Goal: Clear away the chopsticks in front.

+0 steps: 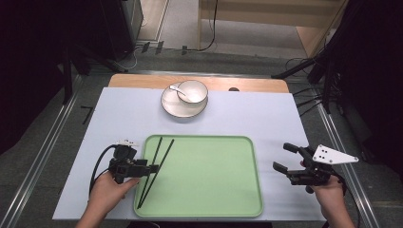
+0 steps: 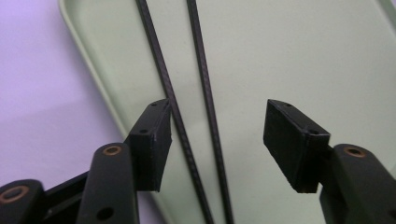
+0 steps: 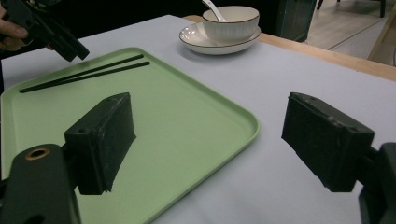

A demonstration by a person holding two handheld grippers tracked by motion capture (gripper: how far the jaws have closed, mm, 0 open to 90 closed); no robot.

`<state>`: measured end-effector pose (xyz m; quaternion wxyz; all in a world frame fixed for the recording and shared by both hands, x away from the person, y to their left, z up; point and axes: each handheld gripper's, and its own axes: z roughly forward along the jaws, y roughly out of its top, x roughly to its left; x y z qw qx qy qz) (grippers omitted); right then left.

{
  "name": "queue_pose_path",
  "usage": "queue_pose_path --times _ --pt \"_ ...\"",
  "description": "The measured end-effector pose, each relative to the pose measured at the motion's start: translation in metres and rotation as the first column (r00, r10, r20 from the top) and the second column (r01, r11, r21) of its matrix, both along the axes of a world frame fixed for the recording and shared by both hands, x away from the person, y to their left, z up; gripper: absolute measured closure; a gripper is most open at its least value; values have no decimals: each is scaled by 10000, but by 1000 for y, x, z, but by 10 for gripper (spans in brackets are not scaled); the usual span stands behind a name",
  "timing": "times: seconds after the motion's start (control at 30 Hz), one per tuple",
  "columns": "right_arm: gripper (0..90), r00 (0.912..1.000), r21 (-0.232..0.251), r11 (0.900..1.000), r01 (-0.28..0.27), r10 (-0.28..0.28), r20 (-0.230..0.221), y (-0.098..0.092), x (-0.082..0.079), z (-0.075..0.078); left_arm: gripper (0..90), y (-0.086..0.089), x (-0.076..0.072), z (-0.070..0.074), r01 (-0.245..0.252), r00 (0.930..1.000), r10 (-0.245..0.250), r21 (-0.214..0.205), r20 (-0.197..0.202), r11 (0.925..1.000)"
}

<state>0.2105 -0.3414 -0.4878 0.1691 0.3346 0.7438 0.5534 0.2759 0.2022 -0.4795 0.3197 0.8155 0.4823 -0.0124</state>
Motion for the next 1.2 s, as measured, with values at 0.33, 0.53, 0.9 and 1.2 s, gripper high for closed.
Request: queue_pose_path --times 0.33,0.53,0.9,1.2 --pt "172 10000 -25 10000 57 -57 -61 -1 0 -1 321 31 20 11 970 9854 -890 -489 1452 9941" --pt "172 9999 2 10000 97 -97 -66 -2 -1 -1 287 51 17 16 1127 9679 -988 -481 2310 9925" --pt "172 9998 66 9999 114 -113 -140 -3 0 -1 255 87 0 18 1259 9195 -1031 -357 3793 9914" --pt "172 9998 167 9997 165 -163 -88 -5 0 0 239 104 -12 24 1426 8857 -1028 -546 4528 9883"
